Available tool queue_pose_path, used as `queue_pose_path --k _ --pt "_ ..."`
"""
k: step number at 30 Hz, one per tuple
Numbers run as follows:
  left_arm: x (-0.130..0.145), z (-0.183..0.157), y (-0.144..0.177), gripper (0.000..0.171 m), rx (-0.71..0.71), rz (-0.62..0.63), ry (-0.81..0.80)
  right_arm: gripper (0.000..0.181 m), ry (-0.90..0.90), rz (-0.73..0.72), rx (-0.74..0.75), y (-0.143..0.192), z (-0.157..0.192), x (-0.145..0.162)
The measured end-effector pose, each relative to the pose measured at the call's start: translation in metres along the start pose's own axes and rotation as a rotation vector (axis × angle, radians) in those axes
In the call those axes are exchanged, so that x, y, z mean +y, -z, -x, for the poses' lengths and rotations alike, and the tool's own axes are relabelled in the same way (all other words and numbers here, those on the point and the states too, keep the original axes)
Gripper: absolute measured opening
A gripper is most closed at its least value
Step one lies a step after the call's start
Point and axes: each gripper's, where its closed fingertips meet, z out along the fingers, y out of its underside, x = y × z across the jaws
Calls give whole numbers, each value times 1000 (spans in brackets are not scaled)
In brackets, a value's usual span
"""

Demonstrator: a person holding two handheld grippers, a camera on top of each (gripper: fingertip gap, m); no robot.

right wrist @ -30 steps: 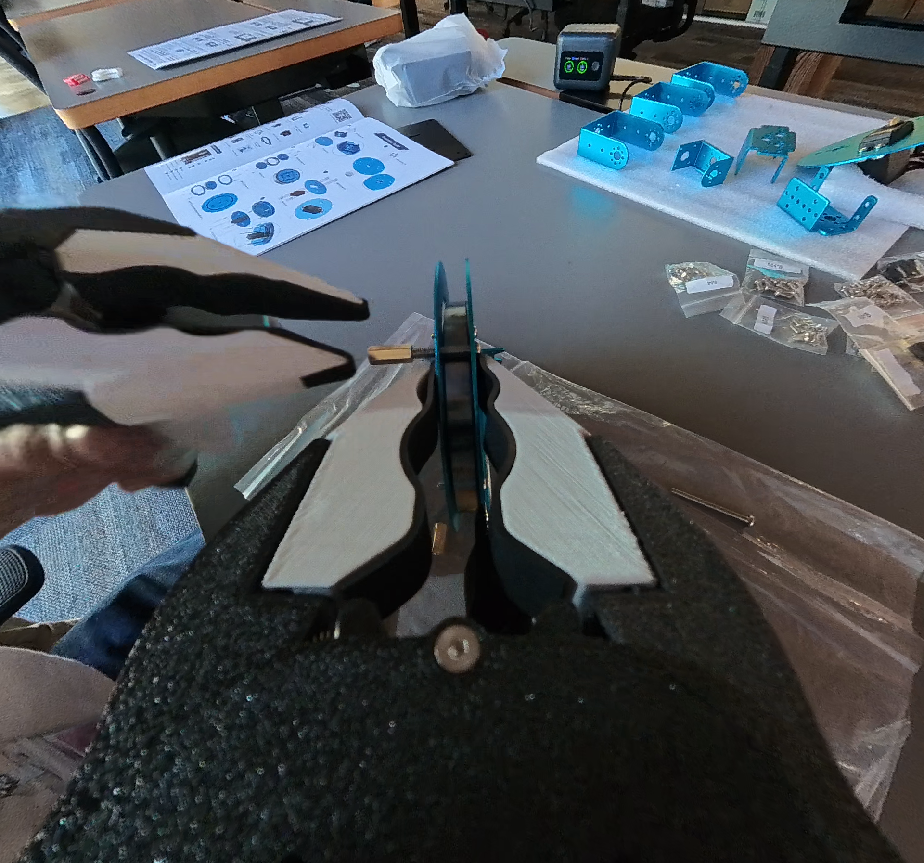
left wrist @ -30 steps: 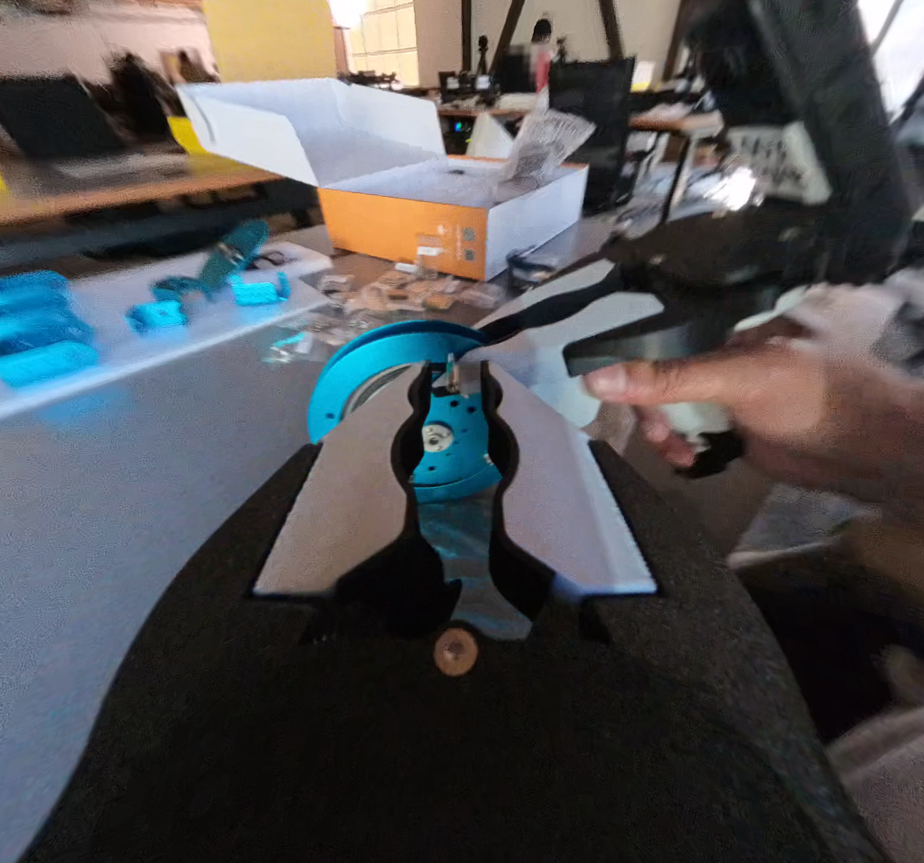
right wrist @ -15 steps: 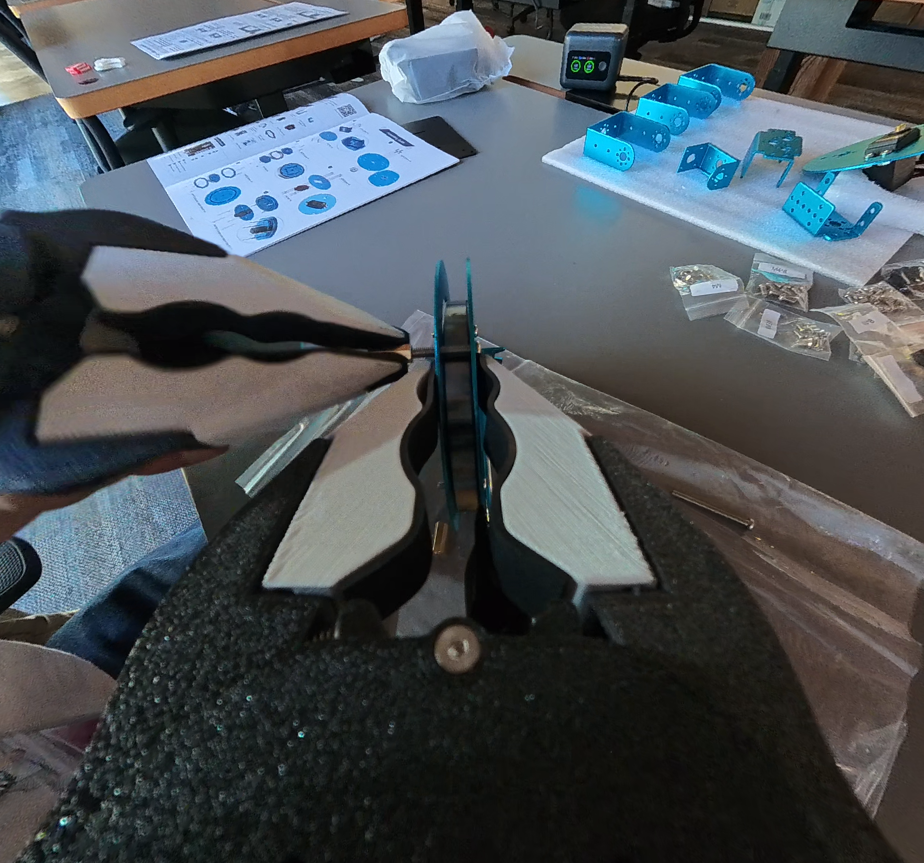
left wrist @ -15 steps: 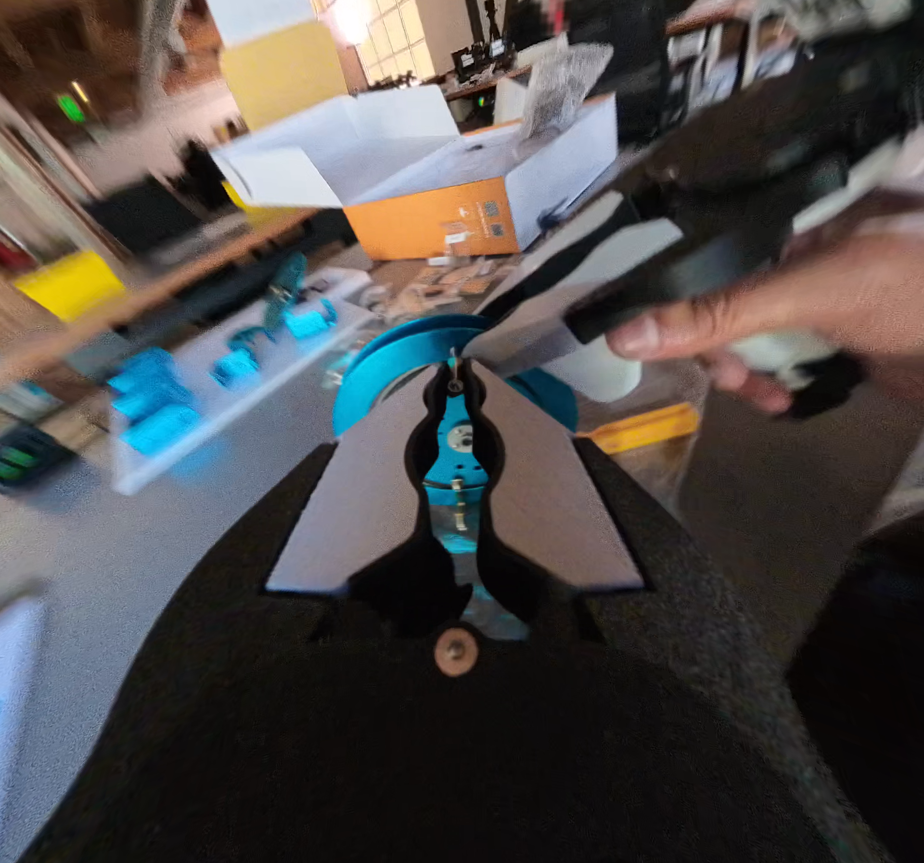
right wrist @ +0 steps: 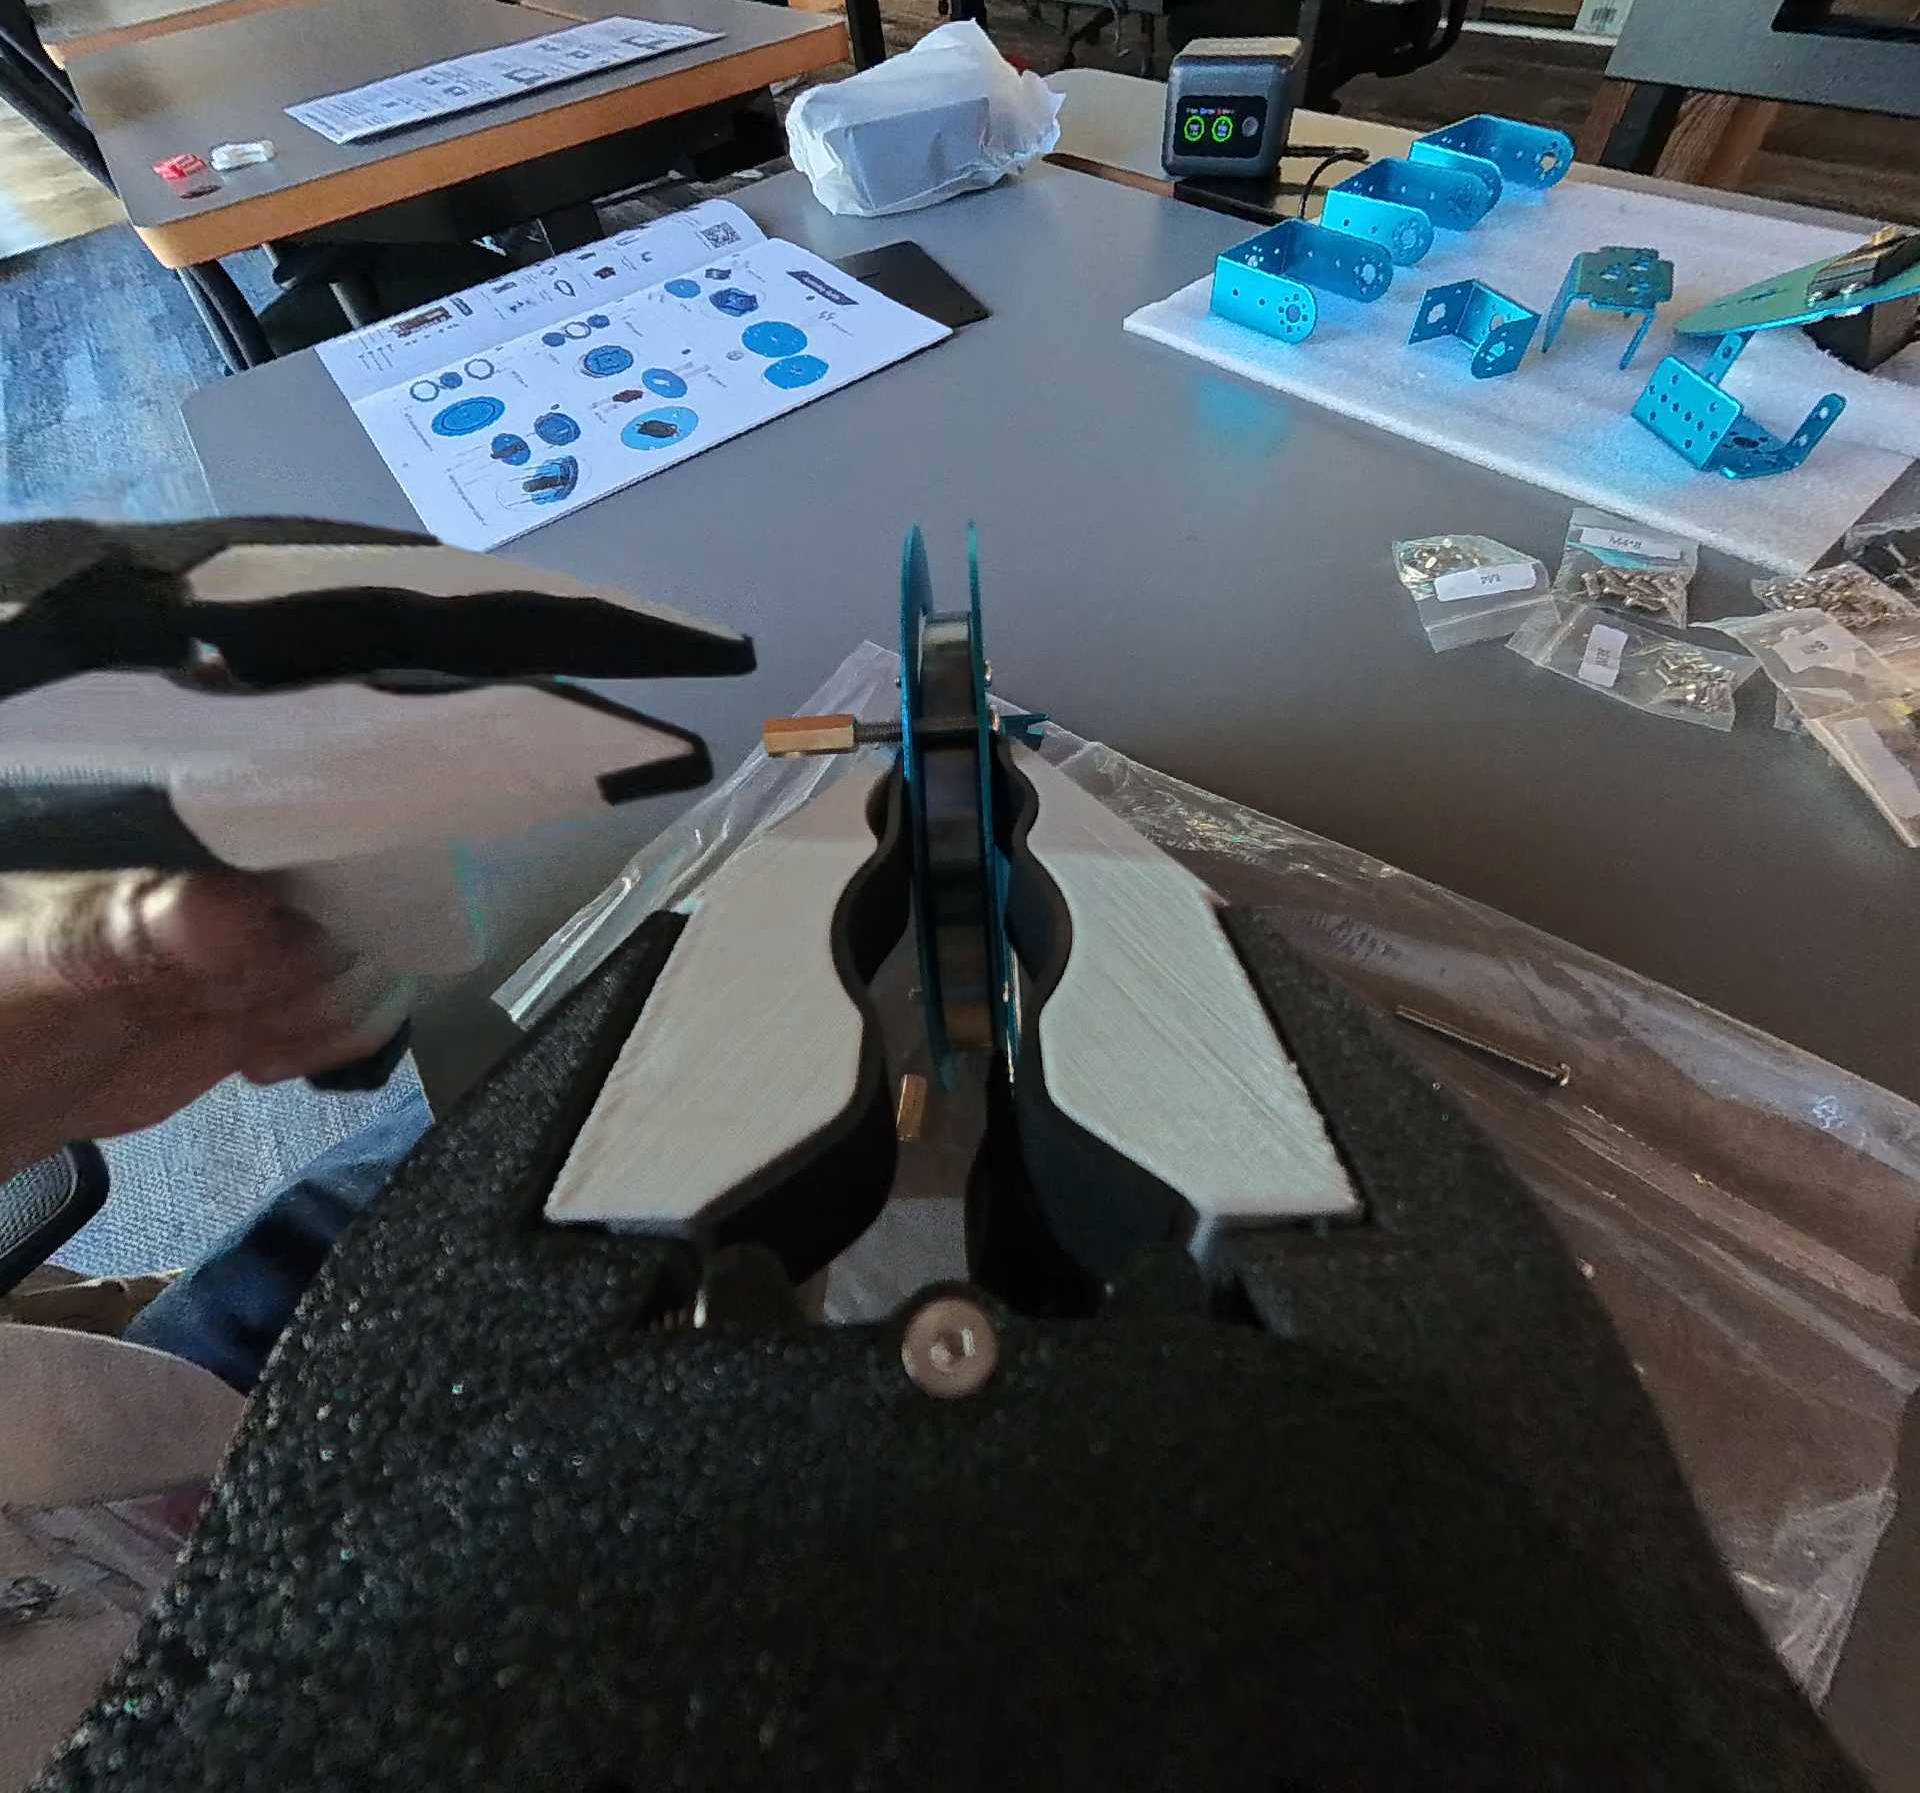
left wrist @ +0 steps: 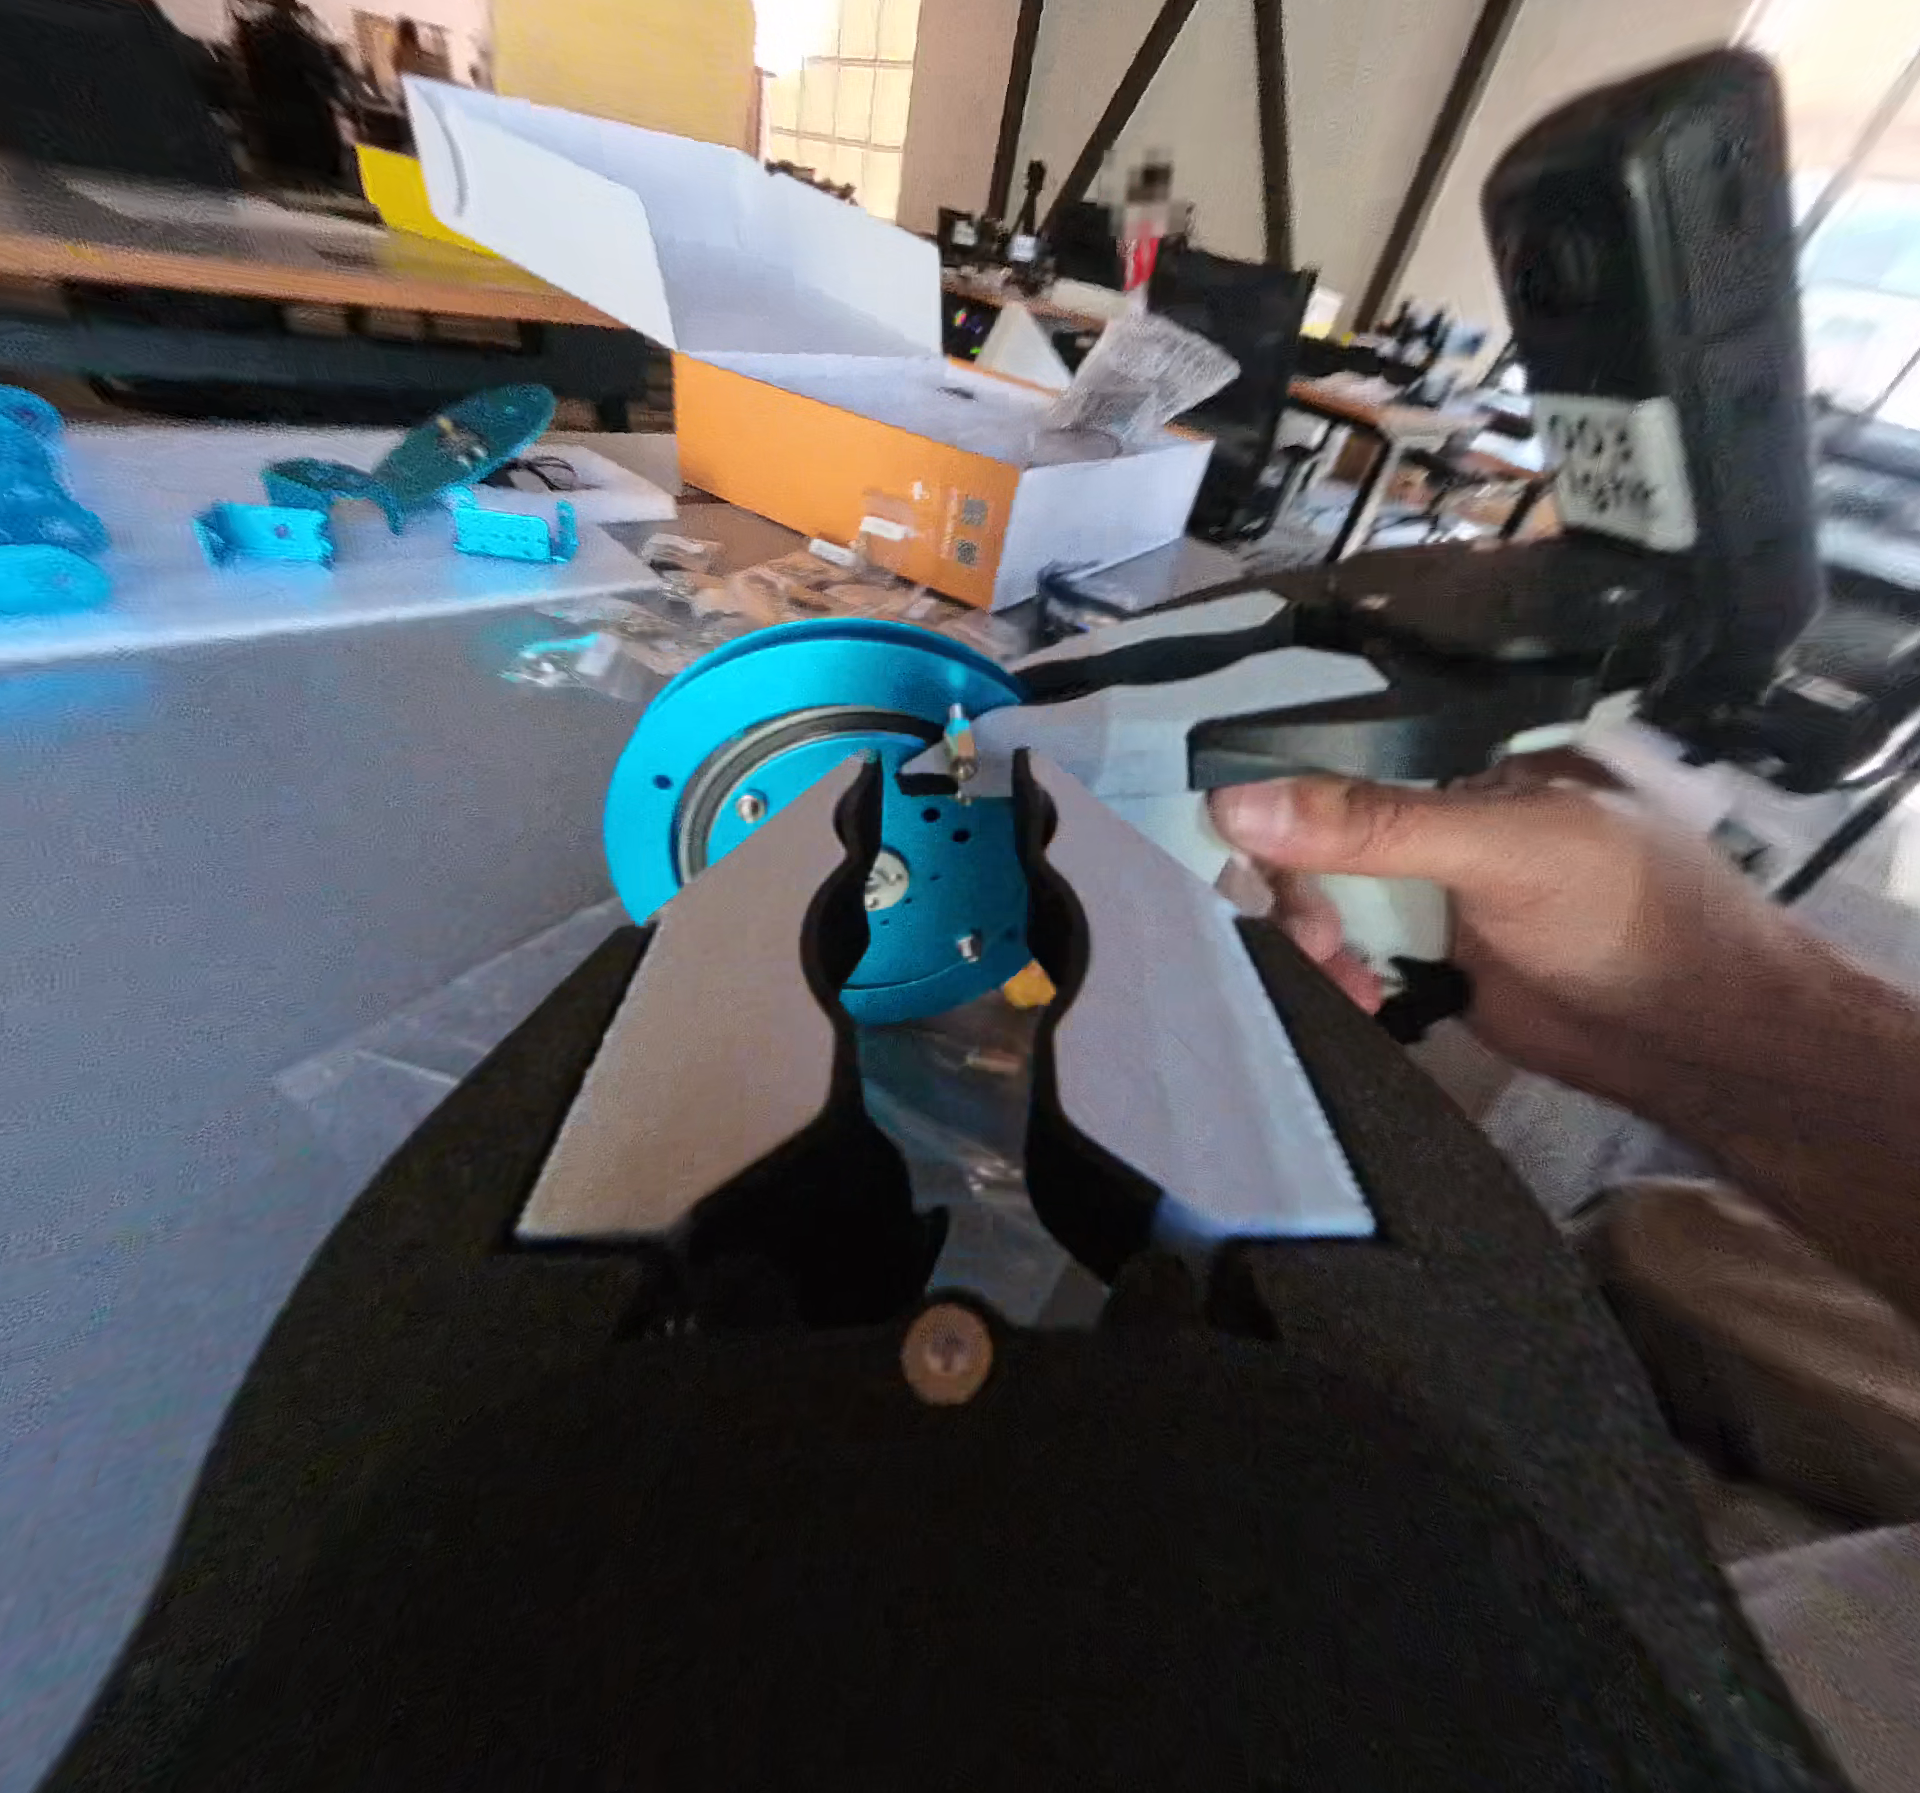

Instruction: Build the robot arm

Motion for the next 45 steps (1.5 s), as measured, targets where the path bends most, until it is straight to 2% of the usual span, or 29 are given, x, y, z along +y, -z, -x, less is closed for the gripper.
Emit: queue_pose_path --k 2,4,6,7,9,10,12,15,16,17,18,20,22,24,26,30,33,35,38,41,45 --pt "-2 2 -4 23 43 -21 149 13 16 5 0 -1 2 0" --pt "2 3 -11 20 66 -2 204 13 21 7 0 -1 2 0" --pt "7 0 -16 17 87 24 221 18 17 6 0 -1 2 0" --pt "6 -2 -17 7 91 19 216 12 13 5 2 0 2 0" --pt "6 -1 -18 4 45 28 111 13 10 4 1 0 2 0" --pt "7 -1 -17 4 6 38 -34 13 11 4 1 0 2 0" --pt "8 -2 -18 5 -84 71 -466 13 11 4 -2 0 1 1" --pt "10 -1 -19 5 -219 89 -1276 12 10 5 -4 1 1 2" --pt "10 0 -20 5 -265 88 -1478 13 6 4 -1 2 -1 2" --pt "10 1 -20 5 -294 92 -1556 13 -1 4 -1 2 -2 2" --pt "10 1 -21 5 -295 97 -1509 12 -8 3 -6 1 -2 2" --pt "9 0 -17 7 -263 80 -1260 12 3 6 -3 1 -1 2" --pt "4 0 -9 20 -223 42 -925 12 5 3 1 2 0 3" --pt "1 -4 -4 21 -147 18 -565 13 -5 0 1 2 -1 3" --pt "-2 -7 -1 19 -82 -21 -291 12 -10 0 -2 2 -1 3" --pt "10 -6 -9 14 -17 11 -3 12 8 8 -4 1 0 2" --pt "1 -2 -8 8 14 -56 150 13 12 8 -2 0 1 2" --pt "0 4 -8 0 3 -58 154 13 11 7 -1 1 1 2" --pt "2 4 -11 0 3 -18 122 13 6 6 -2 1 1 2" --pt "-3 5 -5 18 -2 -38 137 13 18 11 -2 0 2 2" --pt "2 -2 -8 20 69 -25 281 13 17 10 -3 0 2 2"
